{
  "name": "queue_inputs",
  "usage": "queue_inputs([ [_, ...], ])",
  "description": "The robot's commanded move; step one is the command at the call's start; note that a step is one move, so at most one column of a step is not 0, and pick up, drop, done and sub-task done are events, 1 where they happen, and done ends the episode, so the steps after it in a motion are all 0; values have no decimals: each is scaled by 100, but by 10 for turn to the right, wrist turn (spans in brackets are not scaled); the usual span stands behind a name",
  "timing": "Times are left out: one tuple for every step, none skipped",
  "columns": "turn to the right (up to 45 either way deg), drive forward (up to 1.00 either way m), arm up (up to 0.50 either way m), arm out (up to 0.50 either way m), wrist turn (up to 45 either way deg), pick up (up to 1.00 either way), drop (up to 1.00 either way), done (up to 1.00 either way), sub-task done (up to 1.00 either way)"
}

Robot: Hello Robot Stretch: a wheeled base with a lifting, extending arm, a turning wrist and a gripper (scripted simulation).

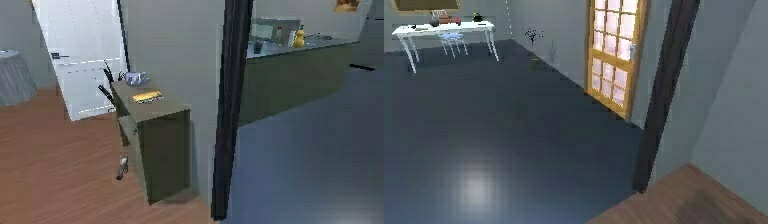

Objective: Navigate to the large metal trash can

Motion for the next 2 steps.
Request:
queue_inputs([
  [-420,0,0,0,0,0,0,0,0],
  [0,100,0,0,0,0,0,0,0],
])
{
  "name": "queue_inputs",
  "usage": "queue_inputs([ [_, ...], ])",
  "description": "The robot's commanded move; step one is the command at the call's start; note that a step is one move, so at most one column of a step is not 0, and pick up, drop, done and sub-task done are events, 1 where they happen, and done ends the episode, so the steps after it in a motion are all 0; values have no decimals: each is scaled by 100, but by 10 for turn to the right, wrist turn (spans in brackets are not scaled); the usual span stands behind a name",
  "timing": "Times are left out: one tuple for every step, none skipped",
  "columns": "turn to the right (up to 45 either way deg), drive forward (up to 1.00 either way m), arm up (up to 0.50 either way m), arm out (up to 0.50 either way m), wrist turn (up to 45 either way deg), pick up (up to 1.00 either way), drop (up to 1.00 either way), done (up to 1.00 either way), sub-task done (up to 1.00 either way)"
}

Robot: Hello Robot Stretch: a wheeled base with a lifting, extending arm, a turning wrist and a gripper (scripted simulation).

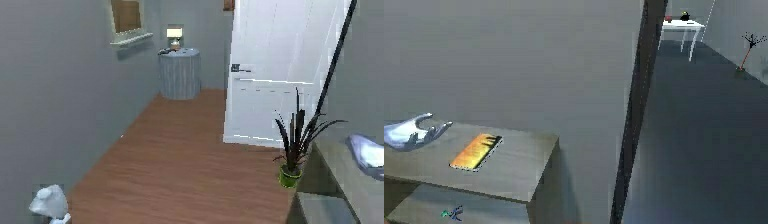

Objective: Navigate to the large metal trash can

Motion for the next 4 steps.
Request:
queue_inputs([
  [-30,0,0,0,0,0,0,0,0],
  [-120,0,0,0,0,0,0,0,0],
  [0,30,0,0,0,0,0,0,0],
  [390,0,0,0,0,0,0,0,0],
])
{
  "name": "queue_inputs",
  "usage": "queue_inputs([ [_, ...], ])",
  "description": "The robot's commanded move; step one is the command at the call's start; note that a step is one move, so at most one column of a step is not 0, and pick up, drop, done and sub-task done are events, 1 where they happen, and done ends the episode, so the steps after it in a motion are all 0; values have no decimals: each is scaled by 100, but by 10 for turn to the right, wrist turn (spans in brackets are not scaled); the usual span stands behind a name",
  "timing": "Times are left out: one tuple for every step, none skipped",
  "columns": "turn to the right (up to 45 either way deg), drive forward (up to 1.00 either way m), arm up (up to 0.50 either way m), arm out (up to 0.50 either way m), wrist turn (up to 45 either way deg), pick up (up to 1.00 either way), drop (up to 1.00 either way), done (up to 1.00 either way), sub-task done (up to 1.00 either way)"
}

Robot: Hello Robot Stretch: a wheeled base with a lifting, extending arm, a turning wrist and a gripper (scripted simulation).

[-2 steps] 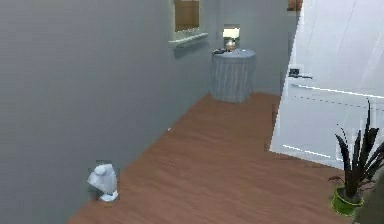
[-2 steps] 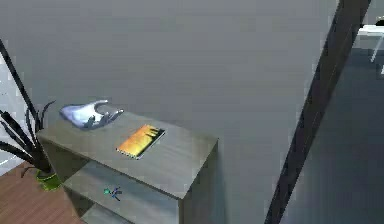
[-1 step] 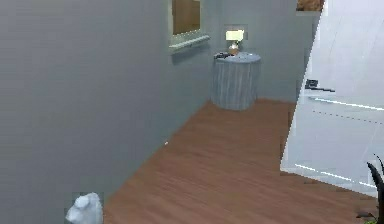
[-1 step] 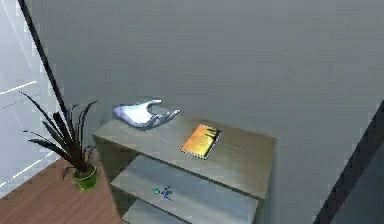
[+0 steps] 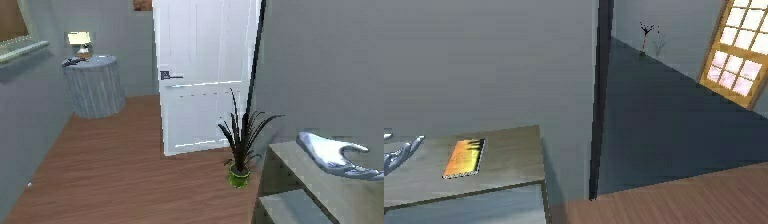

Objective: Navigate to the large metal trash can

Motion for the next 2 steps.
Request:
queue_inputs([
  [0,10,0,0,0,0,0,0,0],
  [-270,0,0,0,0,0,0,0,0],
])
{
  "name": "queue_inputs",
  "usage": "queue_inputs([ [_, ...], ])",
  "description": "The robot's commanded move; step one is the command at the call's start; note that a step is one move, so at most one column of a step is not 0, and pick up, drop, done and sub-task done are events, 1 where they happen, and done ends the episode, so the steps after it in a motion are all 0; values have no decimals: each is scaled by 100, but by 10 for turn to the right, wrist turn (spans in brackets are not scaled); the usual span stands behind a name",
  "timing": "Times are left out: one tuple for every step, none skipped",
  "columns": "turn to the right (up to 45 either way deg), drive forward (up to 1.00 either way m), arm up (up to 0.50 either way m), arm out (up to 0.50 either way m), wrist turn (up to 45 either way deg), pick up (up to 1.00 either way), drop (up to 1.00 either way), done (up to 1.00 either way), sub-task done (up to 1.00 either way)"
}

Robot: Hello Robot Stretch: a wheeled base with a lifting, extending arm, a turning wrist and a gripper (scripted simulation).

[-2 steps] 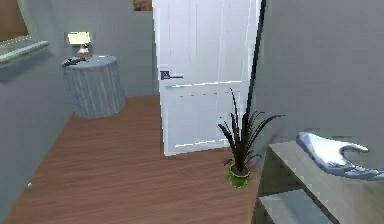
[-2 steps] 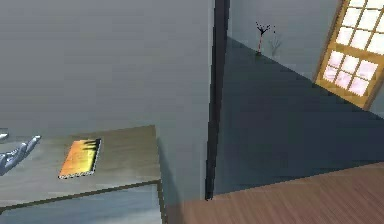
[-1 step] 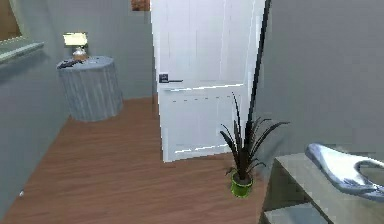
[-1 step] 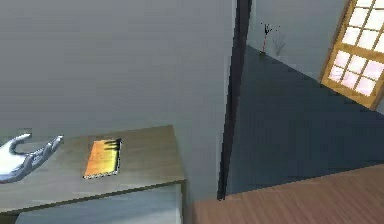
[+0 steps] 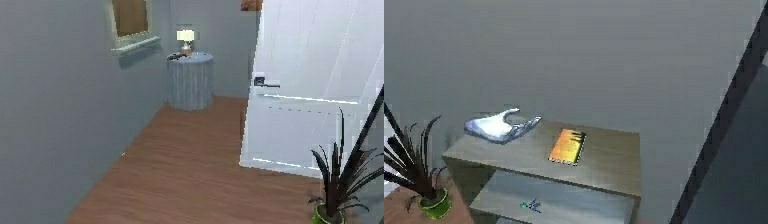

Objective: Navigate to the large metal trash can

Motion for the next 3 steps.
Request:
queue_inputs([
  [0,100,0,0,0,0,0,0,0],
  [-60,0,0,0,0,0,0,0,0],
  [0,55,0,0,0,0,0,0,0],
])
